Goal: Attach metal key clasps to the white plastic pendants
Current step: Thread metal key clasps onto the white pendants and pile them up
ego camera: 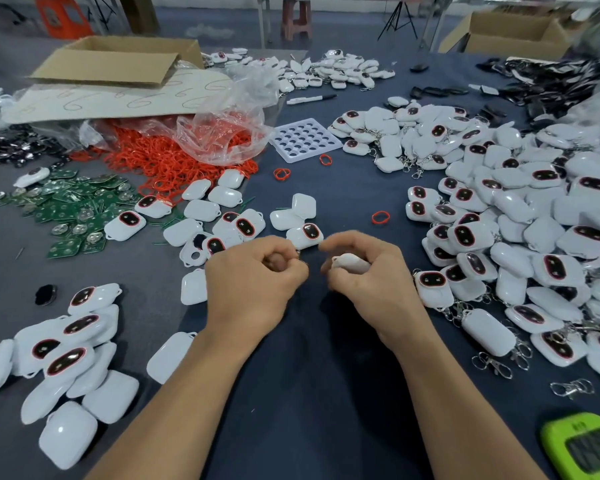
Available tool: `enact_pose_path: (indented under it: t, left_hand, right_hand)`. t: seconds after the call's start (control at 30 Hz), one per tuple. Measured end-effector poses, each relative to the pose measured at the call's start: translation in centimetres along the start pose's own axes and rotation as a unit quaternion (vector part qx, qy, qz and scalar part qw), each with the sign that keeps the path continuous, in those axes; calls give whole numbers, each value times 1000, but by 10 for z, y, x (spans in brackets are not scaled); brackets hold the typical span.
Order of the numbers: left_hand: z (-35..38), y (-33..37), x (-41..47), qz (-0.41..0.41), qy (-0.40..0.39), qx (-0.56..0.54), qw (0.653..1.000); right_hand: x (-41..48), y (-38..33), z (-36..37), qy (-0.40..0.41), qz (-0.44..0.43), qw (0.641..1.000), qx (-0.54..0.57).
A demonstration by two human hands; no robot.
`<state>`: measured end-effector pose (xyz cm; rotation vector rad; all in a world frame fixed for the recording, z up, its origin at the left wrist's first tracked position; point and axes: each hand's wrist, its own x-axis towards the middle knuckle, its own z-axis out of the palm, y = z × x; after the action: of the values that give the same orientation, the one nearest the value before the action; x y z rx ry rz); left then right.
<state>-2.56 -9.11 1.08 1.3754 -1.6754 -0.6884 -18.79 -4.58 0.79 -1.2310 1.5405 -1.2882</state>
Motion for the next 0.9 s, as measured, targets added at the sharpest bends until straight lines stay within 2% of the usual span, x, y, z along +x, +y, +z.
enact_pose_path:
  t: [0.03, 0.1, 0.2, 0.27, 0.4, 0.9]
  left_hand:
    - [-3, 0, 0, 5, 20, 42, 999]
    - [-4, -1, 1, 26, 2, 120, 992]
    - [4, 2, -3, 75, -107, 241, 962]
    - [5, 4, -2, 62, -154, 230, 959]
    - [3, 2, 5, 0, -190, 156, 969]
    - [1, -1, 5, 0, -225, 138, 964]
  right_hand:
    - [0, 0, 0, 10, 9, 1000, -1]
    - [3, 1, -1, 27, 19, 999, 15]
    - [5, 2, 0, 58, 17, 998, 12]
    - [4, 3, 1, 69, 19, 997, -5]
    - [4, 7, 3, 72, 9, 996, -45]
    - [8, 3, -4, 24, 2, 994, -104]
